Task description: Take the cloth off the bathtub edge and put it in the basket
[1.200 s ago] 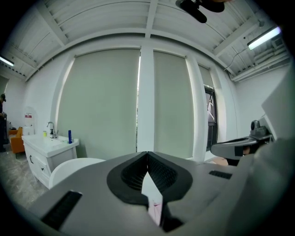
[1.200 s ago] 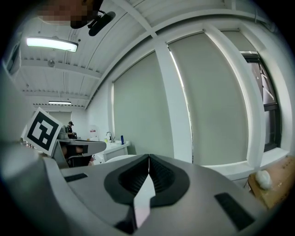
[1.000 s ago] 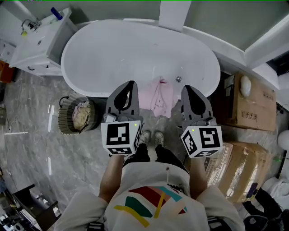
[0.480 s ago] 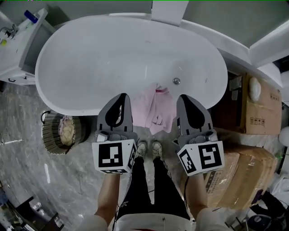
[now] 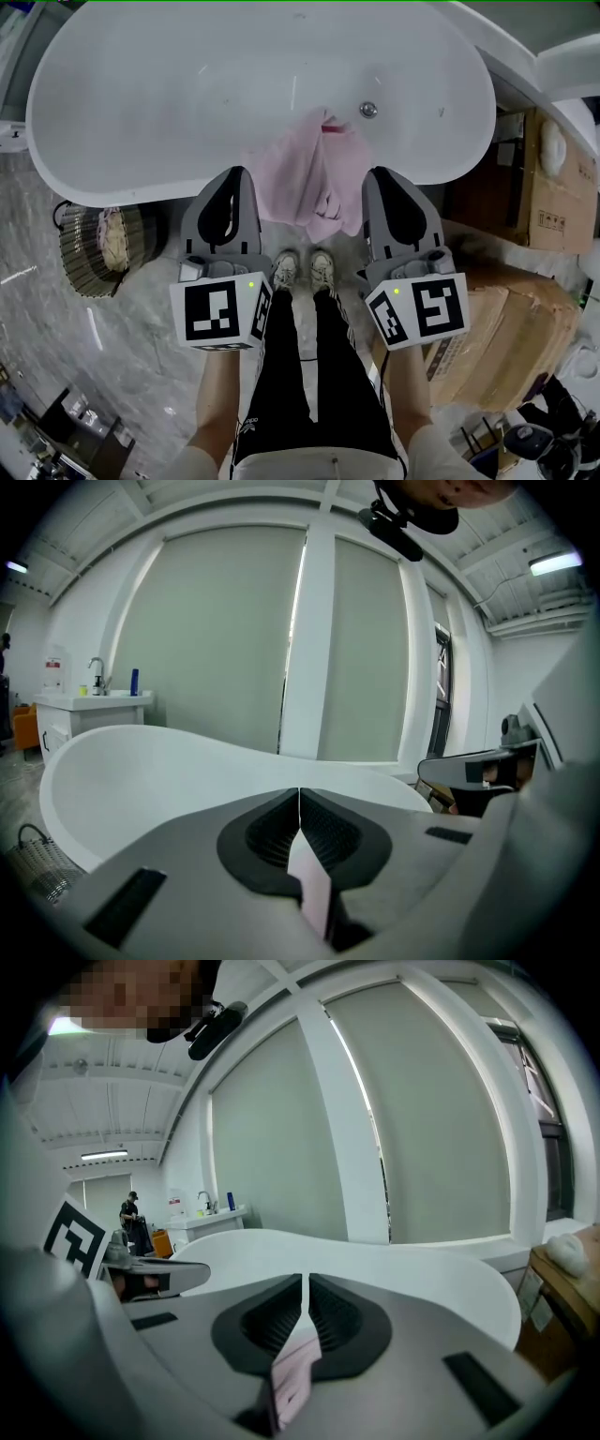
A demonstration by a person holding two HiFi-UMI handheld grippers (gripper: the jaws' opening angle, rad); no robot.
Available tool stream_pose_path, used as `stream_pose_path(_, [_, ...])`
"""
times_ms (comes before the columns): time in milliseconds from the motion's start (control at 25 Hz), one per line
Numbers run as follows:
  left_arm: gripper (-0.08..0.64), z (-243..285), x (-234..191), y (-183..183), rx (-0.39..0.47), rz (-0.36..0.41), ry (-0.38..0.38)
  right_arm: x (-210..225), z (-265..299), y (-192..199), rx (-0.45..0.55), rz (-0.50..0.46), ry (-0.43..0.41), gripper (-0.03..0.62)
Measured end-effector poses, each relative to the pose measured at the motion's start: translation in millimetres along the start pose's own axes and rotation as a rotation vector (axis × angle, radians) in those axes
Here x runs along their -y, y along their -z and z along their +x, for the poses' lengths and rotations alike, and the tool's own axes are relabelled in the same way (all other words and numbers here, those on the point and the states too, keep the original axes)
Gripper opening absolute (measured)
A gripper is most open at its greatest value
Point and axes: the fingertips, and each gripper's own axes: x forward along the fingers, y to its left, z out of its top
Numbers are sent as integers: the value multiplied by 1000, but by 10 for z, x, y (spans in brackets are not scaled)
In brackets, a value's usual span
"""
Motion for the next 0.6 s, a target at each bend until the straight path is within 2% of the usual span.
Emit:
stream_pose_path(240, [18,-17,-22,161,-25,-12,-7,28,-6,230,-45,27,1,14])
stream_pose_path(600, [18,-27,53,236,-37,-14,-4,41,-35,319,-43,24,3,15])
